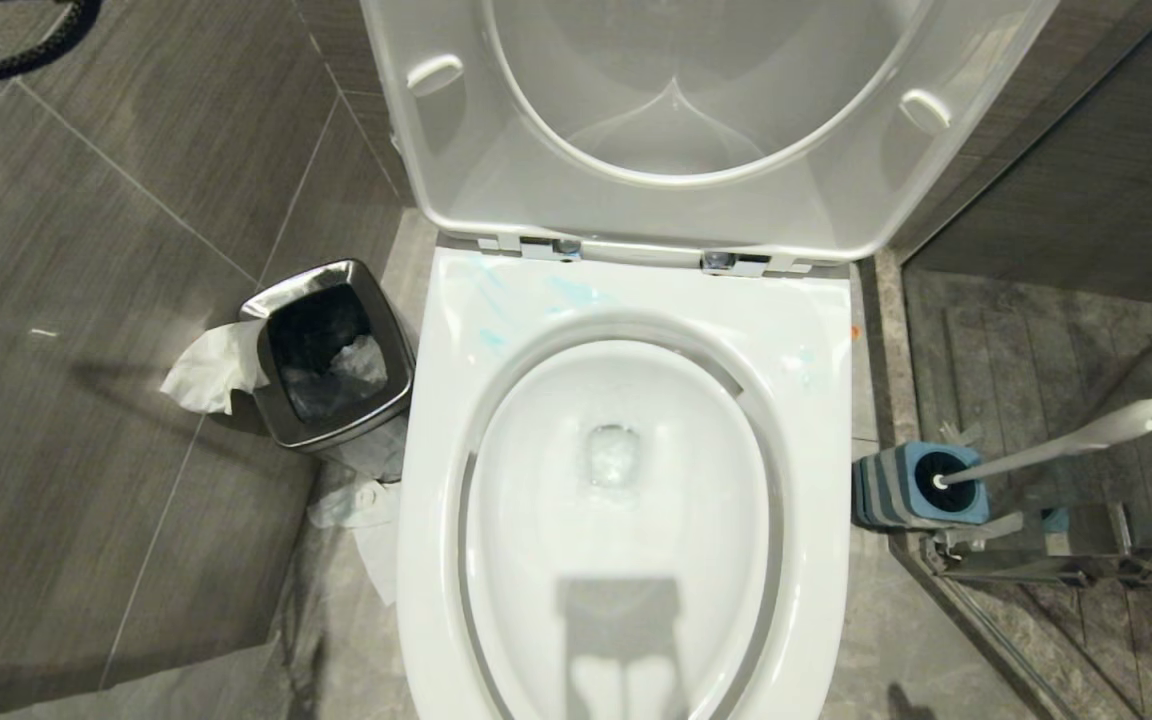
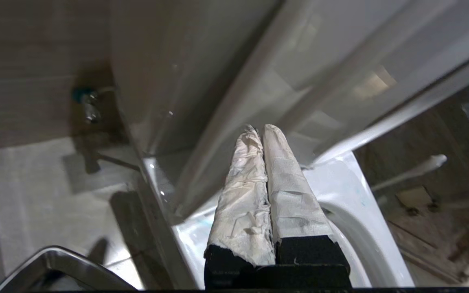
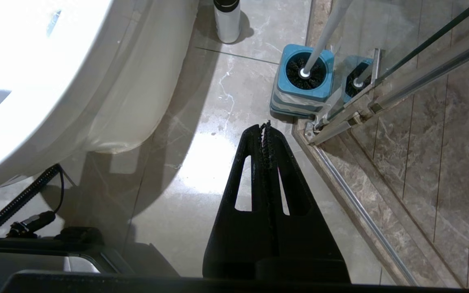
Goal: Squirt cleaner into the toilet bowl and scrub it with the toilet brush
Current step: Close the toilet lid
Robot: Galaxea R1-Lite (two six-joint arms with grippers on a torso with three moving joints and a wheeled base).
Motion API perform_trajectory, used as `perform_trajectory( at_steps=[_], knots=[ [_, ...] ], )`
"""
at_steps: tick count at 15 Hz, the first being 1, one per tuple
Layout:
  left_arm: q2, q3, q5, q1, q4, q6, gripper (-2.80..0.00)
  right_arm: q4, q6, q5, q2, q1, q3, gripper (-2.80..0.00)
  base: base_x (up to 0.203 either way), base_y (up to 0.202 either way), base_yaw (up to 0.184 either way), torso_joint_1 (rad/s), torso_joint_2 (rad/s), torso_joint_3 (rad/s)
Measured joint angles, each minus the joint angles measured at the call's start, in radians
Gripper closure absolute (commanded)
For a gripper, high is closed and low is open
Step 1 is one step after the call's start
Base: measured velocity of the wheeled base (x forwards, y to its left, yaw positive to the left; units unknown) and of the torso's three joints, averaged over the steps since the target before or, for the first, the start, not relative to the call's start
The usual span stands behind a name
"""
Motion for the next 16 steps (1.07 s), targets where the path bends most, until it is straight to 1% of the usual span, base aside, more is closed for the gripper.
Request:
perform_trajectory(
  at_steps=[3,5,7,9,13,16],
  knots=[
    [0.008,0.01,0.003,0.013,-0.035,-0.017,0.0,0.0,0.0,-0.001,0.0,0.0,0.0,0.0,0.0,0.0,0.0,0.0,0.0,0.0],
    [0.017,0.007,0.001,0.01,-0.088,-0.044,0.0,0.0,0.0,0.0,0.0,0.0,0.0,0.0,0.0,0.0,0.0,0.0,0.0,0.0],
    [0.031,0.007,0.0,-0.015,-0.162,-0.082,0.0,0.0,0.0,-0.001,0.0,0.0,0.0,0.0,0.0,0.0,0.0,0.0,0.0,0.0],
    [0.05,0.009,-0.002,-0.039,-0.237,-0.103,0.0,0.0,0.0,-0.001,0.0,0.0,0.0,0.0,0.0,0.0,0.0,0.0,0.0,0.0],
    [0.089,0.007,-0.001,-0.075,-0.294,-0.126,0.0,0.0,0.0,-0.001,0.0,0.0,0.0,0.0,0.0,0.0,0.0,0.0,0.0,0.0],
    [0.126,0.009,0.001,-0.089,-0.395,-0.126,0.0,0.0,0.0,-0.001,0.0,0.0,0.0,0.0,0.0,0.0,0.0,0.0,0.0,0.0]
  ],
)
